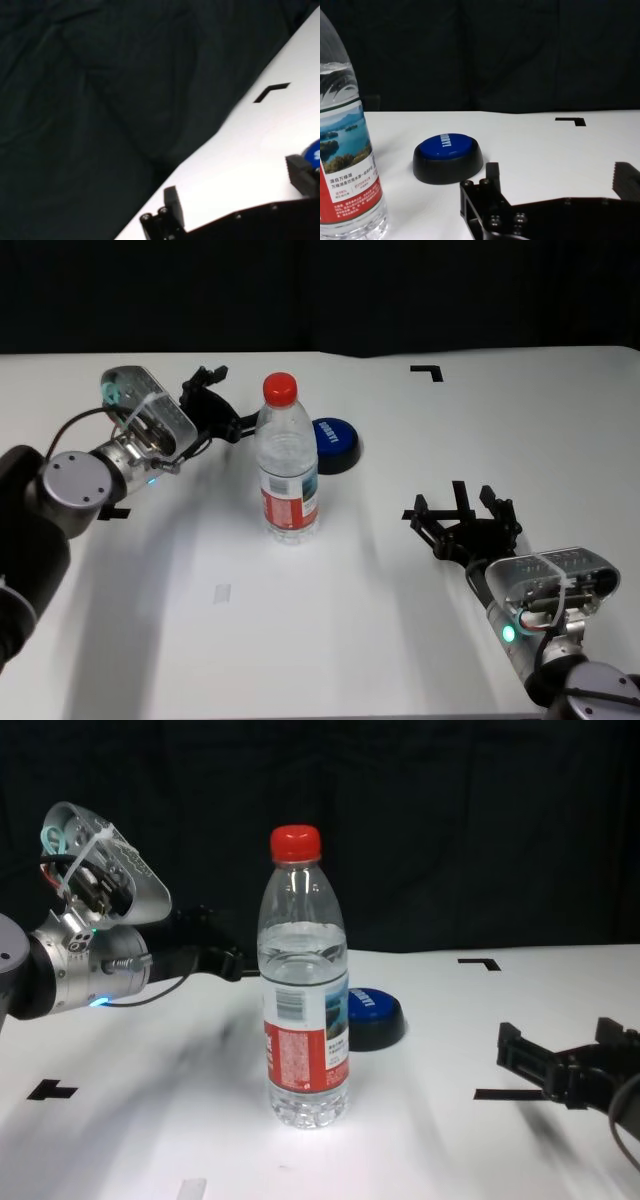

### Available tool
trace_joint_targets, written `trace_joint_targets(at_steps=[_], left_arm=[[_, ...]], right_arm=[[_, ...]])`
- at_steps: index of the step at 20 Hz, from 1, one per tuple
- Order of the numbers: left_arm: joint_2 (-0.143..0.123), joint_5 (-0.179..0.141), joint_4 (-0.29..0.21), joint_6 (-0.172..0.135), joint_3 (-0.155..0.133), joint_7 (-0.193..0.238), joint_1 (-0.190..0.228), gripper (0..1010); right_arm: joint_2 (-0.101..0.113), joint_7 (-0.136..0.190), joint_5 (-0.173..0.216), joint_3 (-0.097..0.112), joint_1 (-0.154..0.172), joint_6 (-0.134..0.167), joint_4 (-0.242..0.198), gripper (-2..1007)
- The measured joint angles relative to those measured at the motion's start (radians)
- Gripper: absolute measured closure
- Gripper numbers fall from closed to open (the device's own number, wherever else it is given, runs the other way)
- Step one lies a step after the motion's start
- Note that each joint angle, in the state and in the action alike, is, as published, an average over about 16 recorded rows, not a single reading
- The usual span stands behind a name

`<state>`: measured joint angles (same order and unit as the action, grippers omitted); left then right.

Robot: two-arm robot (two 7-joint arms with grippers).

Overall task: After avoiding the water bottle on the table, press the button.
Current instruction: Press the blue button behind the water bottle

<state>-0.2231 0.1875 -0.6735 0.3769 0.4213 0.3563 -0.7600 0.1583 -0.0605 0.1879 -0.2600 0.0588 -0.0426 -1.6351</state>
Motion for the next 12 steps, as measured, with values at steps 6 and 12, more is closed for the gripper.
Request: trace_joint_targets(at_steps=[6, 12], left_arm=[[-0.001, -0.008, 0.0, 0.0, 0.001, 0.014, -0.003, 7], [-0.009, -0.007, -0.027, -0.013, -0.002, 0.0, 0.009, 7]], right_arm=[[0.0, 0.0, 0.0, 0.0, 0.0, 0.0, 0.0, 2], [0.0, 0.0, 0.0, 0.0, 0.0, 0.0, 0.0, 2]])
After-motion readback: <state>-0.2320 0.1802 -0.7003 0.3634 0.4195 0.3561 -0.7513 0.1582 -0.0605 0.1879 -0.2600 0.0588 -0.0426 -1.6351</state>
